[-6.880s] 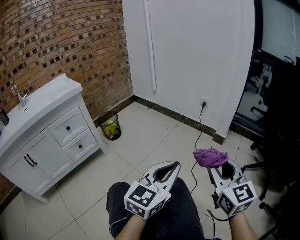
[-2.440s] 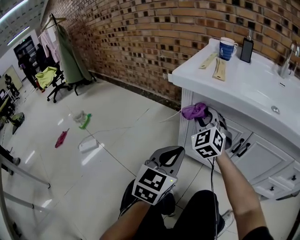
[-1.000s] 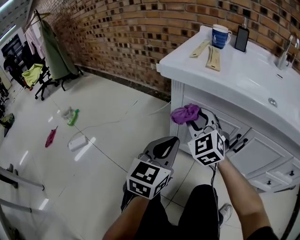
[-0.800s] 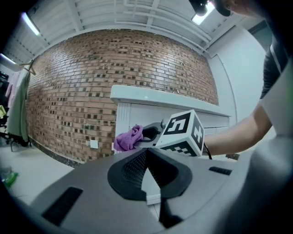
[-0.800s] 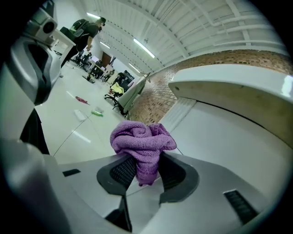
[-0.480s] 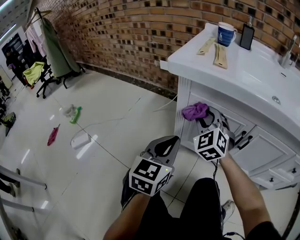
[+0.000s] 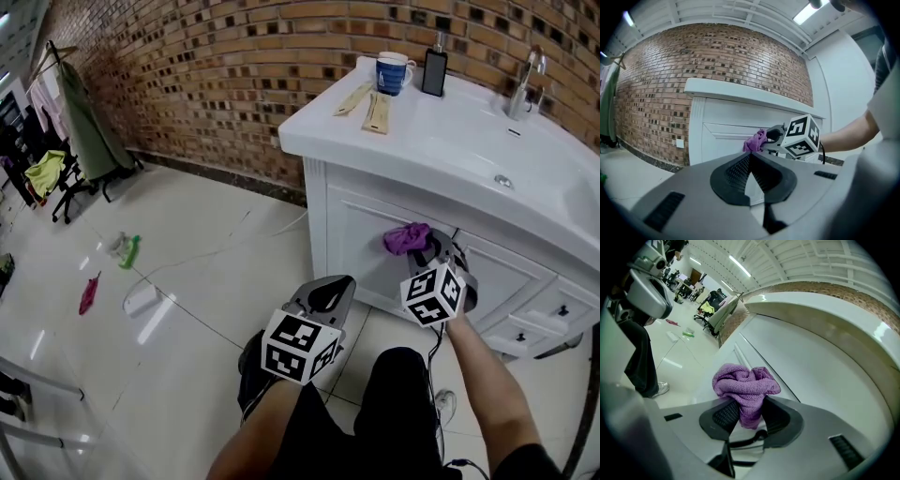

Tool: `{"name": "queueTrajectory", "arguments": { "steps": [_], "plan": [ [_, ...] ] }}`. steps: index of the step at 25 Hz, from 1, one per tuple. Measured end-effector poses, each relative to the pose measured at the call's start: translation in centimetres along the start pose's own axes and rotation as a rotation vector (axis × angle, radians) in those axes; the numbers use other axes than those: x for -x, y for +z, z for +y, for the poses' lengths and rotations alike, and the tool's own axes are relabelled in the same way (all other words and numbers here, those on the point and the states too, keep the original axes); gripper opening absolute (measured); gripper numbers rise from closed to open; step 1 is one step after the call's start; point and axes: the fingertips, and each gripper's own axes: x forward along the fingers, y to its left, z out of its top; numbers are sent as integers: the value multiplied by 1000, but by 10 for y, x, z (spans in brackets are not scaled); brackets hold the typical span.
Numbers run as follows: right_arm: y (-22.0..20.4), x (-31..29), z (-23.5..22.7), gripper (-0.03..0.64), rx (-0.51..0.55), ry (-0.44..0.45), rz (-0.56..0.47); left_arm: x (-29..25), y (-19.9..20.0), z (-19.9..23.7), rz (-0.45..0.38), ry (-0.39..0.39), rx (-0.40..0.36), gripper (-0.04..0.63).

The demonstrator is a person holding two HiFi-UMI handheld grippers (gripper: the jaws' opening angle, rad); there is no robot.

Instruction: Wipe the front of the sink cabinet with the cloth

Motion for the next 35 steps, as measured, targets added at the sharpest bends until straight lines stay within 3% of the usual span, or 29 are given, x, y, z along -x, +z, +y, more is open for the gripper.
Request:
{"name": "queueTrajectory", "arguments": {
  "steps": [9,14,18,26,32,35],
  "plan": [
    [-39,42,-30,143,-51,-55,45,-10,-2,-48,-5,-58,5,3],
    [-25,53,-22,143,-89,-27,-9,-13,-5,-49,0,-62,4,3],
    [2,38,3,143,-94,41,-64,-11,1,-26,-3,-31,-8,3],
    [75,-19,61,143,-29,180,-176,10,2,38,-33,63,49,3],
    [117,-66,101,144,-21,252,-185,25,5,75,-12,102,14,3],
    [120,-90,113,144,2,247,-148,33,0,88,1,111,9,3]
  ]
}}
